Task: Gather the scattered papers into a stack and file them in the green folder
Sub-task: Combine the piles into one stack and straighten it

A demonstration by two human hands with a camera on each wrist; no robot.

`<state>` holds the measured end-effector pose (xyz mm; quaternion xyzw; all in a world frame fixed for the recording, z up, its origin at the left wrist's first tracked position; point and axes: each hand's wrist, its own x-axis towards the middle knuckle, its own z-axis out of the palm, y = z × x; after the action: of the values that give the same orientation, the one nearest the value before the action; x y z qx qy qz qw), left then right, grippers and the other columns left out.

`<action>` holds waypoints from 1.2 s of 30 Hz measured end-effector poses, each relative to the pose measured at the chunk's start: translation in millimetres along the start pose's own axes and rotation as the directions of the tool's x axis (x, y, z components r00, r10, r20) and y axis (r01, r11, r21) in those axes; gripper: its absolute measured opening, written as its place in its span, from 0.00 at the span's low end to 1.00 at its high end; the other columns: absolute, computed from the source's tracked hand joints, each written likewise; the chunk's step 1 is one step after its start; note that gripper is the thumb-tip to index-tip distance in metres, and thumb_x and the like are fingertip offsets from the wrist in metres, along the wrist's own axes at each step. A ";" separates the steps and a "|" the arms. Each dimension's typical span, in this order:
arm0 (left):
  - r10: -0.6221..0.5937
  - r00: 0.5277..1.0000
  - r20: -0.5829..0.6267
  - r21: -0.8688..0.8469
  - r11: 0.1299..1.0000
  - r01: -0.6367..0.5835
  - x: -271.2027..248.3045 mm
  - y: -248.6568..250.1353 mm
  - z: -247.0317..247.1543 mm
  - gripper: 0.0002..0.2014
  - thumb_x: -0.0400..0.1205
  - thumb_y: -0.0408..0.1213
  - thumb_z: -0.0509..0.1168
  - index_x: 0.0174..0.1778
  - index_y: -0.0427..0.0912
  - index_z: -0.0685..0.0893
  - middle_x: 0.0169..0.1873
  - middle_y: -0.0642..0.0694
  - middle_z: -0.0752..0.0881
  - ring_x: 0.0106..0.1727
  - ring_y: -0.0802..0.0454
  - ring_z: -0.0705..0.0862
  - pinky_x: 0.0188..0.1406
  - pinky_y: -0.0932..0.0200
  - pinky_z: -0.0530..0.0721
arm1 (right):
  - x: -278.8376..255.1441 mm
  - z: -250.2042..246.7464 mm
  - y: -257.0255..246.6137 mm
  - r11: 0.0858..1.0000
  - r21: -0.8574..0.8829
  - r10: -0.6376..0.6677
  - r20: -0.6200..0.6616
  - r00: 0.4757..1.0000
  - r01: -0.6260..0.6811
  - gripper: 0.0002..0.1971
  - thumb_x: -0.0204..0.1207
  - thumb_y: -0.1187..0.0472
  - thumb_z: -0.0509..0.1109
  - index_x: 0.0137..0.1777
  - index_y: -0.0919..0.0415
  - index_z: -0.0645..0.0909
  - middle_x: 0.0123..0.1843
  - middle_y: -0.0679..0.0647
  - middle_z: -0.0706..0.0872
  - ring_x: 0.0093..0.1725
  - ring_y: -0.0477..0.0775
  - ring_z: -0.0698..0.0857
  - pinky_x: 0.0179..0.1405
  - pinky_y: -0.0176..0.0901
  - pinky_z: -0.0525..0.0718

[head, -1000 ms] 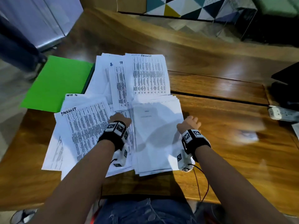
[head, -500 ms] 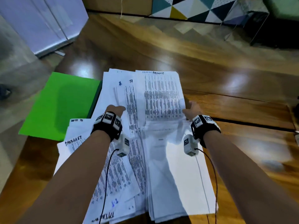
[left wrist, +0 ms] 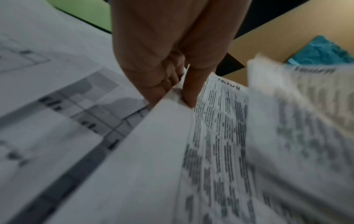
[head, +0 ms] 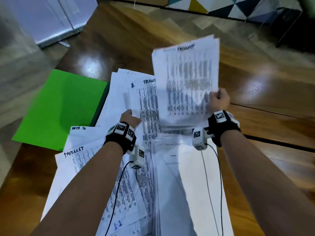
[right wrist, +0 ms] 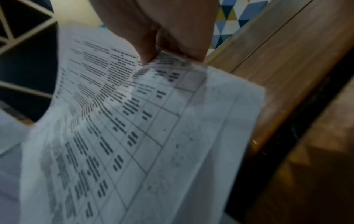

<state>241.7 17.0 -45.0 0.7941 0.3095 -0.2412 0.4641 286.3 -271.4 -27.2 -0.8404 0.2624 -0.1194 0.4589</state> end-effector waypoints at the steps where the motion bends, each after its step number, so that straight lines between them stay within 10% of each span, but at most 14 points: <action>1: 0.032 0.999 -0.037 -0.003 0.999 -0.032 -0.8 1.5 1.5 0.11 0.83 0.32 0.61 0.60 0.34 0.78 0.65 0.35 0.78 0.60 0.40 0.81 0.52 0.57 0.75 | 7.1 -6.8 -4.4 0.999 0.034 0.007 -0.054 0.999 -0.005 0.11 0.78 0.69 0.60 0.35 0.58 0.68 0.31 0.54 0.70 0.36 0.50 0.70 0.32 0.32 0.69; 7: 0.164 0.938 -0.306 0.060 0.986 -0.153 -13.7 43.3 -17.5 0.22 0.85 0.31 0.55 0.77 0.37 0.66 0.73 0.35 0.74 0.71 0.38 0.75 0.64 0.50 0.76 | 8.1 -50.7 4.6 0.974 0.032 0.225 0.010 0.974 -0.225 0.15 0.79 0.67 0.62 0.30 0.56 0.70 0.30 0.54 0.75 0.31 0.51 0.73 0.39 0.44 0.73; 13: 0.219 0.846 -0.486 -0.064 0.957 -0.284 -25.5 73.6 -54.0 0.23 0.85 0.27 0.51 0.79 0.39 0.65 0.74 0.35 0.74 0.49 0.49 0.82 0.28 0.80 0.73 | -58.9 -73.9 56.7 0.922 -0.175 0.373 0.161 0.914 -0.346 0.11 0.81 0.66 0.59 0.53 0.61 0.83 0.41 0.61 0.81 0.32 0.55 0.77 0.29 0.39 0.75; 18: 0.119 0.826 -0.551 -0.161 0.956 -0.245 -43.0 69.1 -63.1 0.23 0.85 0.28 0.53 0.77 0.38 0.67 0.74 0.39 0.75 0.72 0.42 0.75 0.63 0.61 0.74 | -100.3 -84.5 78.5 0.840 -0.386 0.478 0.191 0.857 -0.382 0.07 0.81 0.63 0.61 0.51 0.62 0.81 0.42 0.67 0.83 0.41 0.62 0.83 0.42 0.40 0.73; 22: 0.137 0.783 -0.606 -0.162 0.943 -0.290 -66.2 58.1 -62.9 0.23 0.86 0.30 0.52 0.79 0.41 0.63 0.71 0.38 0.76 0.65 0.43 0.79 0.58 0.60 0.77 | -127.8 -96.9 88.8 0.845 -0.407 0.452 0.200 0.869 -0.346 0.15 0.83 0.60 0.61 0.66 0.64 0.80 0.59 0.66 0.86 0.55 0.66 0.85 0.47 0.39 0.74; 25: 0.223 0.825 -0.519 -0.112 0.939 -0.325 -71.7 59.0 -56.7 0.21 0.85 0.29 0.53 0.75 0.37 0.68 0.68 0.37 0.78 0.50 0.47 0.82 0.30 0.76 0.73 | -141.8 -105.2 91.4 0.846 -0.453 0.415 0.231 0.880 -0.280 0.16 0.84 0.58 0.59 0.65 0.67 0.79 0.59 0.67 0.86 0.51 0.63 0.84 0.45 0.40 0.74; 30: 0.295 0.926 -0.238 -0.033 0.950 -0.311 -66.8 33.3 -11.6 0.18 0.74 0.41 0.60 0.55 0.34 0.83 0.56 0.37 0.87 0.59 0.40 0.85 0.62 0.45 0.83 | -155.1 -113.5 83.5 0.859 -0.448 0.395 0.275 0.877 -0.247 0.18 0.86 0.57 0.55 0.64 0.68 0.78 0.62 0.69 0.84 0.60 0.67 0.83 0.58 0.47 0.78; 36: 0.156 0.987 0.037 0.117 0.980 -0.159 -114.0 -35.0 45.6 0.19 0.85 0.36 0.56 0.71 0.34 0.70 0.64 0.37 0.80 0.64 0.39 0.80 0.67 0.47 0.78 | -165.0 -117.9 89.8 0.864 -0.297 0.496 0.366 0.787 -0.406 0.22 0.79 0.76 0.54 0.69 0.67 0.78 0.68 0.63 0.82 0.63 0.61 0.80 0.65 0.48 0.78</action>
<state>133.4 -40.7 -9.8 0.8392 0.2244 -0.2327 0.4374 67.0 -303.7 -30.6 -0.7999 0.3591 0.2102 0.4325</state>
